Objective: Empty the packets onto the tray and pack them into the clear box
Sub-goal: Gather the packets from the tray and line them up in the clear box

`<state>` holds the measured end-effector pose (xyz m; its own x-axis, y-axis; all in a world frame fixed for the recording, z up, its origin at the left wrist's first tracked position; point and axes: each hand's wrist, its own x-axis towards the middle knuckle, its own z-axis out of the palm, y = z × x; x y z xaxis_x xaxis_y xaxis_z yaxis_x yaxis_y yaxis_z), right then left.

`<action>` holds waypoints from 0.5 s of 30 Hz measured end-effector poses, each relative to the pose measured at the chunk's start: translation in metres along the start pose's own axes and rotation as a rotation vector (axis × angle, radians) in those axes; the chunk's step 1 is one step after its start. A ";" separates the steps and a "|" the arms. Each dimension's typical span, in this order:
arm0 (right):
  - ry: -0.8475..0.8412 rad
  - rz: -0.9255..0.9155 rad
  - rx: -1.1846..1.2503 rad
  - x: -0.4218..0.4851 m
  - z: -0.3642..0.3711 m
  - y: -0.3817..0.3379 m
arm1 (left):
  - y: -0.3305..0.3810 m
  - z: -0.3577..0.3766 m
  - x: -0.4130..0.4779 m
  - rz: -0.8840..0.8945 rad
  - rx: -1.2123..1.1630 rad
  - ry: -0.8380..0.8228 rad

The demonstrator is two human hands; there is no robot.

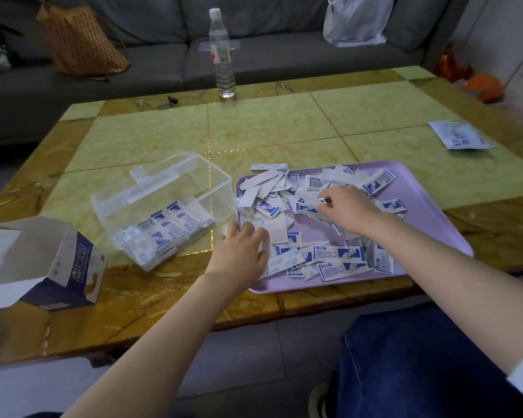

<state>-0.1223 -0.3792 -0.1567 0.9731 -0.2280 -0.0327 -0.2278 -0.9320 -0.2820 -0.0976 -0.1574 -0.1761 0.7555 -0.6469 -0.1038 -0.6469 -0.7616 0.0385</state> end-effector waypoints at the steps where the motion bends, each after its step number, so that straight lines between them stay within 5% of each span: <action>1: 0.011 0.013 0.009 -0.001 -0.002 0.000 | 0.000 0.000 0.000 0.000 -0.001 -0.002; 6: 0.190 -0.018 0.083 -0.010 -0.015 -0.013 | -0.004 -0.008 0.006 0.005 -0.061 -0.064; 9: 0.269 -0.140 0.082 -0.020 -0.020 -0.030 | -0.004 -0.019 0.009 -0.032 -0.282 0.043; 12: 0.202 -0.274 0.027 -0.029 -0.015 -0.045 | 0.003 -0.030 0.007 -0.011 -0.511 0.276; 15: 0.088 -0.339 -0.005 -0.035 -0.004 -0.056 | 0.010 -0.031 0.006 0.070 -0.439 0.357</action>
<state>-0.1433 -0.3200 -0.1354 0.9868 0.0717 0.1452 0.1077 -0.9602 -0.2576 -0.0960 -0.1701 -0.1453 0.7500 -0.6112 0.2528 -0.6503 -0.6116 0.4506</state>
